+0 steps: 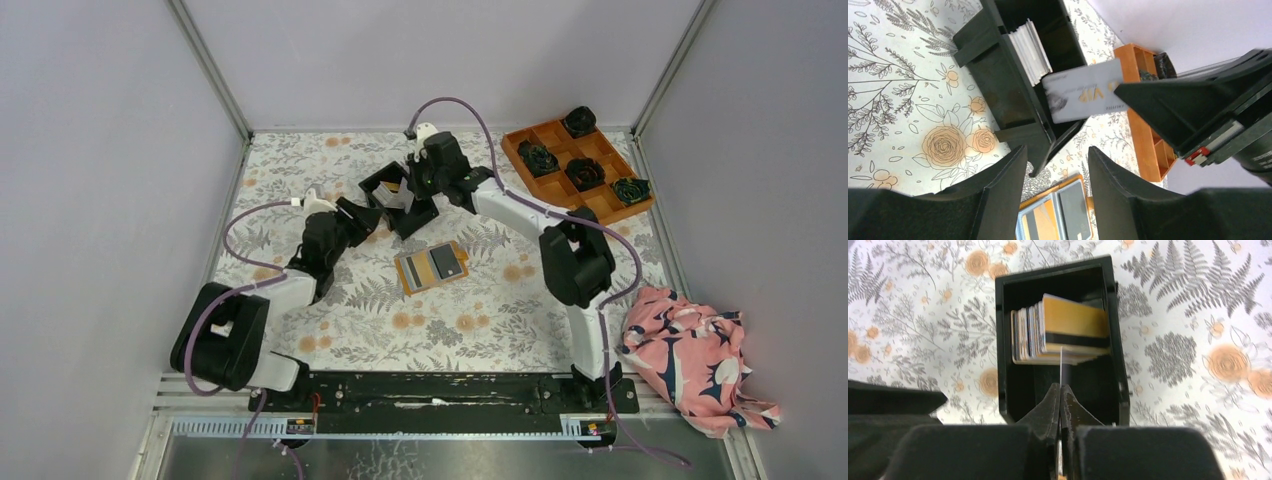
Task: Put the credit cards into the card holder
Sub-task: Pick up the credit card from the storage box.
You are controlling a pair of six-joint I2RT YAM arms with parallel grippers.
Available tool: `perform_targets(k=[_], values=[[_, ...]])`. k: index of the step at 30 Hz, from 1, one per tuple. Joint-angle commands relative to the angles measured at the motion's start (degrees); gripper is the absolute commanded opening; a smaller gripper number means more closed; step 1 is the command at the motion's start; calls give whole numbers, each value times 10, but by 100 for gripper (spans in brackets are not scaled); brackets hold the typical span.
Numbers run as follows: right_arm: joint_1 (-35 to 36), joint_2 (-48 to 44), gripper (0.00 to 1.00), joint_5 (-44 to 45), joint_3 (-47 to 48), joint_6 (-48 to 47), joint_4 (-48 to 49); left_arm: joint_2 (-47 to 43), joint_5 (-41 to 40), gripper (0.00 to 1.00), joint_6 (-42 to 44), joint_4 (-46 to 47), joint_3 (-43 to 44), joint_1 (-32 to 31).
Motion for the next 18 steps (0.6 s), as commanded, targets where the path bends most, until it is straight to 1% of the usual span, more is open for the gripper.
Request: perform_targets(k=[1,4,7,9,11,12,18], values=[[14,-104,0,31,-62,-18,44,-57,-3,56,24,-16,-22,6],[16,-159,0,30,-116,-20,41,-83,19,56,35,-17,-30,5],[16,-213,0,5,-167,-13,25,-96,70,57,52,-7,-33,5],[16,-244,0,-19,-194,-6,6,-93,114,57,60,7,-34,6],[16,-264,0,-47,-218,6,-19,-87,164,57,62,35,-40,5],[16,-289,0,-64,-236,13,-23,-82,187,57,60,53,-44,5],[16,-372,0,-165,-346,67,-2,-39,334,57,48,138,-55,5]])
